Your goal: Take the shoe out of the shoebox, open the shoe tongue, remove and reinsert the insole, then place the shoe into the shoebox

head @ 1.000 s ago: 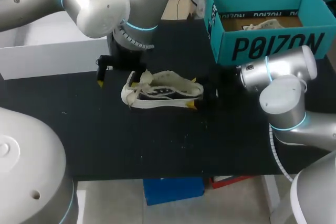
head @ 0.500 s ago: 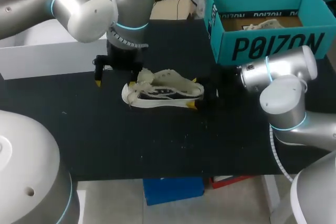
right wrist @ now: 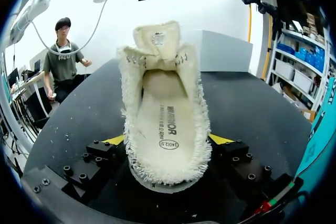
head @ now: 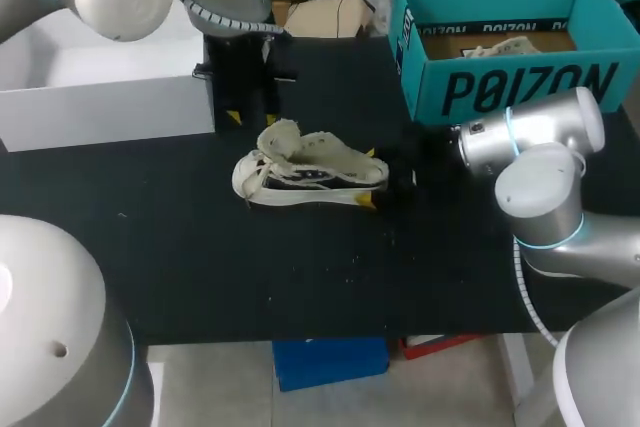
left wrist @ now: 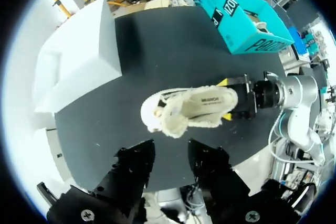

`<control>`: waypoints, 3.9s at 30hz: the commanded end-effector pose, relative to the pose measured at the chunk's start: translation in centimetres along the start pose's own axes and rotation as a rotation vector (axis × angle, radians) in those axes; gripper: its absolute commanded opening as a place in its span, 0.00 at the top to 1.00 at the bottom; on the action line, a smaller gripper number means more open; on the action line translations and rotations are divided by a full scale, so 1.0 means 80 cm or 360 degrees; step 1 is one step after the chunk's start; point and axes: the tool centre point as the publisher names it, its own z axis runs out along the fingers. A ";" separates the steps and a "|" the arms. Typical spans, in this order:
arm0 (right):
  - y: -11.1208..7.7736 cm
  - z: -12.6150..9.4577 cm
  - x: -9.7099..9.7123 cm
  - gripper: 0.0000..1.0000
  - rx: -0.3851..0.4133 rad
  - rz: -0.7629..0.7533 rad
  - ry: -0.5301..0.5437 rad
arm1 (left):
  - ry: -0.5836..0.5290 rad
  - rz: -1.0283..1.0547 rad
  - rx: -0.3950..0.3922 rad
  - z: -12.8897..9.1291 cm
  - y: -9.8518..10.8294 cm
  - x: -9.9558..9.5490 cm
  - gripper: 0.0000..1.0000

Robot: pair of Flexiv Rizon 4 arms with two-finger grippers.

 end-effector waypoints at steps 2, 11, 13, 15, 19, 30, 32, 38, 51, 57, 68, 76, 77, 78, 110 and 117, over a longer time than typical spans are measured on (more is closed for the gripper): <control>-0.002 -0.001 -0.002 1.00 0.0000 0.0002 0.0002 | 0.0440 0.0493 -0.0488 0.031 -0.052 0.028 1.00; -0.002 -0.001 -0.002 1.00 0.0000 0.0002 0.0002 | 0.0440 0.0493 -0.0488 0.031 -0.052 0.028 1.00; -0.002 -0.001 -0.002 1.00 0.0000 0.0002 0.0002 | 0.0440 0.0493 -0.0488 0.031 -0.052 0.028 1.00; -0.002 -0.001 -0.002 1.00 0.0000 0.0002 0.0002 | 0.0440 0.0493 -0.0488 0.031 -0.052 0.028 1.00; -0.002 -0.001 -0.002 1.00 0.0000 0.0002 0.0002 | 0.0688 0.0824 -0.0501 0.030 -0.052 0.036 1.00; -0.002 -0.001 -0.002 1.00 0.0000 0.0002 0.0002 | 0.0510 0.1217 -0.0265 0.035 -0.053 0.060 1.00; -0.002 -0.001 -0.002 1.00 0.0000 0.0002 0.0002 | 0.0510 0.1217 -0.0265 0.035 -0.053 0.060 1.00; -0.002 -0.001 -0.002 1.00 0.0000 0.0002 0.0002 | 0.0510 0.1217 -0.0265 0.035 -0.053 0.060 1.00; -0.002 -0.001 -0.002 1.00 0.0000 0.0002 0.0002 | 0.0429 0.2251 -0.0005 0.041 -0.031 0.079 1.00; -0.002 -0.001 -0.002 1.00 0.0000 0.0002 0.0002 | 0.0429 0.2251 -0.0005 0.041 -0.031 0.079 1.00; -0.002 -0.001 -0.002 1.00 0.0000 0.0002 0.0002 | 0.0696 0.2268 -0.0022 0.066 -0.039 0.054 1.00; -0.002 -0.001 -0.002 1.00 0.0000 0.0002 0.0002 | 0.0617 0.2427 -0.0219 0.080 -0.060 0.042 1.00; -0.002 -0.001 -0.002 1.00 0.0000 0.0002 0.0002 | 0.0620 0.2437 -0.0233 0.081 -0.062 0.042 1.00; -0.002 -0.001 -0.002 1.00 0.0000 0.0002 0.0002 | 0.0627 0.2443 -0.0243 0.083 -0.064 0.043 1.00; -0.002 -0.001 -0.002 1.00 0.0000 0.0002 0.0002 | 0.0757 0.2444 -0.0523 0.192 -0.036 0.074 1.00; -0.002 -0.001 -0.002 1.00 0.0000 0.0002 0.0002 | 0.0781 0.2411 -0.0518 0.206 -0.025 0.072 1.00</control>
